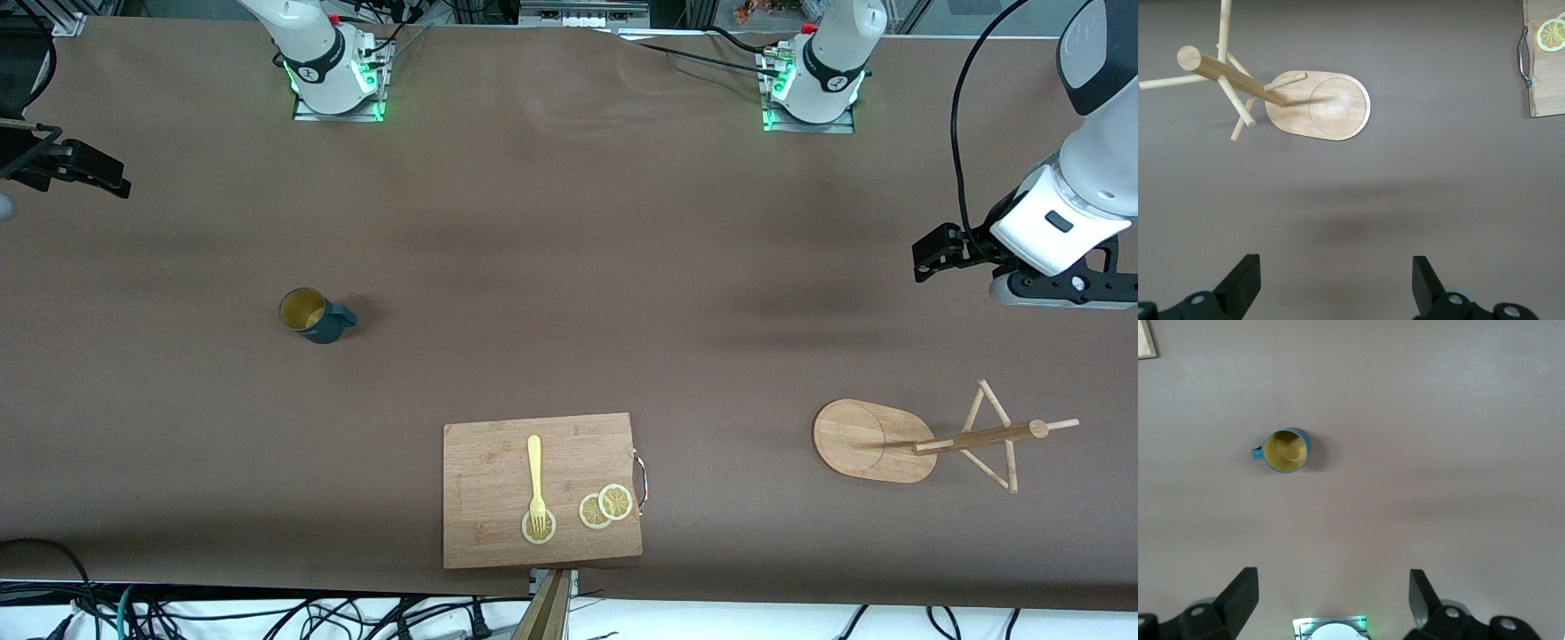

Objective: Pass cup and hang on rack

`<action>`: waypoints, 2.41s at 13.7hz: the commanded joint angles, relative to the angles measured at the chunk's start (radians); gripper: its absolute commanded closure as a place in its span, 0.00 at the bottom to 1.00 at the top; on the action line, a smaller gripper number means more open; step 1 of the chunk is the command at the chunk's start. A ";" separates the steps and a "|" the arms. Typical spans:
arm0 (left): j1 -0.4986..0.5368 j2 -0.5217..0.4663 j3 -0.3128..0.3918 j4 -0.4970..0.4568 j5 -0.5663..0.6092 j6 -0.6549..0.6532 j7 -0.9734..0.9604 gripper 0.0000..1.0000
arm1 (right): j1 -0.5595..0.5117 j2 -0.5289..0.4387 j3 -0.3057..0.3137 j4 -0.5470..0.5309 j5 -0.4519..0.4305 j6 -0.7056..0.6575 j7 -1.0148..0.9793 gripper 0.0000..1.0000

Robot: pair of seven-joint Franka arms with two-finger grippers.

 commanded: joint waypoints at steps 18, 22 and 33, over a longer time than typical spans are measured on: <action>-0.004 -0.004 0.003 0.015 -0.018 -0.018 -0.002 0.00 | -0.018 0.004 0.012 0.015 -0.002 -0.003 0.015 0.00; -0.004 -0.004 0.003 0.015 -0.018 -0.020 -0.002 0.00 | -0.020 0.004 0.012 0.015 -0.002 -0.003 0.013 0.00; -0.004 -0.004 0.001 0.016 -0.018 -0.020 -0.003 0.00 | -0.021 0.035 0.012 0.013 -0.002 0.027 0.004 0.00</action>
